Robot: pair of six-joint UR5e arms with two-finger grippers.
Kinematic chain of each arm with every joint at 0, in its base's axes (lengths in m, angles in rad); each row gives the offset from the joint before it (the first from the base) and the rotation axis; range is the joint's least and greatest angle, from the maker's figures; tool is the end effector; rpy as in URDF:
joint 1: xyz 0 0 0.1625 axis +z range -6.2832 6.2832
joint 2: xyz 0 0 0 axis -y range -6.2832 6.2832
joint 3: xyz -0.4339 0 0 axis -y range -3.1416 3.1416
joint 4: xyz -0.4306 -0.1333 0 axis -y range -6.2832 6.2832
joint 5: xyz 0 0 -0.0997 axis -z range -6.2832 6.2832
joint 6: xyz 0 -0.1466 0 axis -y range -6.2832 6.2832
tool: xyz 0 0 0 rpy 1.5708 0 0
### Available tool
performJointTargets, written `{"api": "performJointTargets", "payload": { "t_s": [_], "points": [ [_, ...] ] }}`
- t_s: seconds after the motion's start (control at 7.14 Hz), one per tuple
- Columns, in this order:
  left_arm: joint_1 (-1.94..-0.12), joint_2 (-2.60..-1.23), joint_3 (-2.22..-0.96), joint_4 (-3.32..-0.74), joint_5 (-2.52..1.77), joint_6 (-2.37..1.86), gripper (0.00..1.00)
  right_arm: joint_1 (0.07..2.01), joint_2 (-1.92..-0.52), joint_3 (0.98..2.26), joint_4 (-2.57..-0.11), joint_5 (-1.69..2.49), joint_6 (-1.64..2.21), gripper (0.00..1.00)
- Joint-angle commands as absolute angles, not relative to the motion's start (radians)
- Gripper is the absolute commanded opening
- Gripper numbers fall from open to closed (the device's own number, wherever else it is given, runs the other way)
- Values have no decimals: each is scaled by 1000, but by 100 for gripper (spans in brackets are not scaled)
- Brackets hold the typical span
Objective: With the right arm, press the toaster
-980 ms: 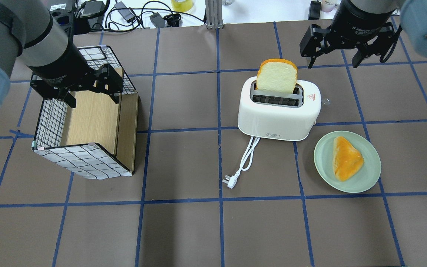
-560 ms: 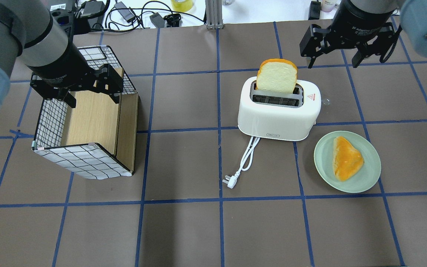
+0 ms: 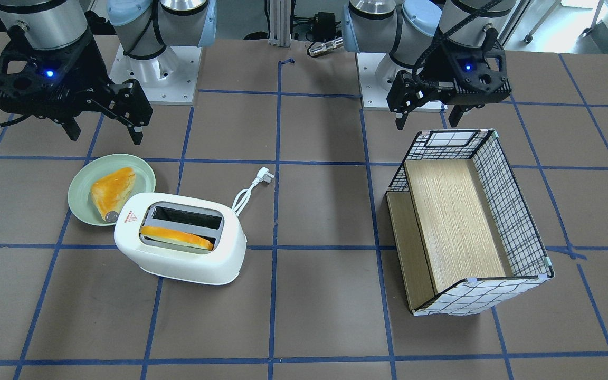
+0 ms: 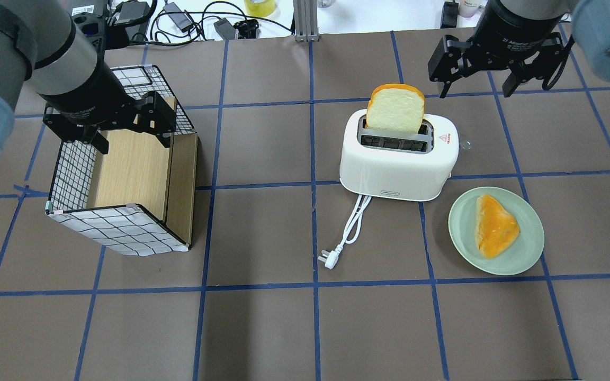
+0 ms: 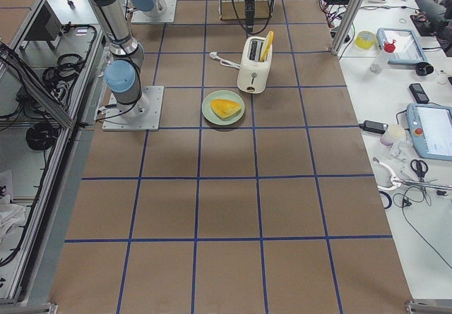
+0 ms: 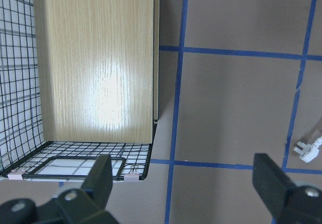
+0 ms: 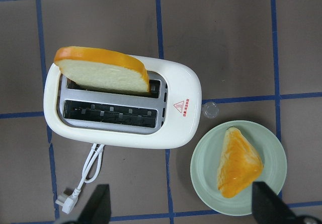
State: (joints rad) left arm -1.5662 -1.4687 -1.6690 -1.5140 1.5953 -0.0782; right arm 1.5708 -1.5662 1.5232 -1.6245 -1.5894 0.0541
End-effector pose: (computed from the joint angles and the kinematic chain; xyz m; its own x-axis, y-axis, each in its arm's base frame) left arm -0.1274 -0.4954 0.4556 -0.9963 -0.0840 -0.0196 -0.0827 0.9946 -0.0624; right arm 0.1306 -0.5456 0.4786 -0.9984 0.0556 0.0133 0.0541 0.9938 -0.0974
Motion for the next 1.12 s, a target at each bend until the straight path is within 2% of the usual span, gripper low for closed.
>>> {"api": "performJointTargets", "payload": {
  "t_s": [0.0, 0.28, 0.56, 0.7, 0.98],
  "points": [
    [-1566, -1470, -1669, -1514, 1595, -78, 100, 1568, -1563, 1523, -1631, -1591, 35, 100],
    [-1566, -1468, -1669, -1514, 1595, -78, 100, 1534, -1560, 1525, -1644, -1583, -91, 100],
    [-1566, -1468, -1669, -1514, 1595, -78, 100, 1423, -1557, 1526, -1634, -1519, -231, 98],
    [-1566, -1468, -1669, -1514, 1595, -78, 100, 1358, -1543, 1528, -1631, -1481, -298, 92],
    [-1566, -1470, -1669, -1514, 1595, -78, 100, 1274, -1504, 1540, -1603, -1320, -383, 56]
  ]
}}
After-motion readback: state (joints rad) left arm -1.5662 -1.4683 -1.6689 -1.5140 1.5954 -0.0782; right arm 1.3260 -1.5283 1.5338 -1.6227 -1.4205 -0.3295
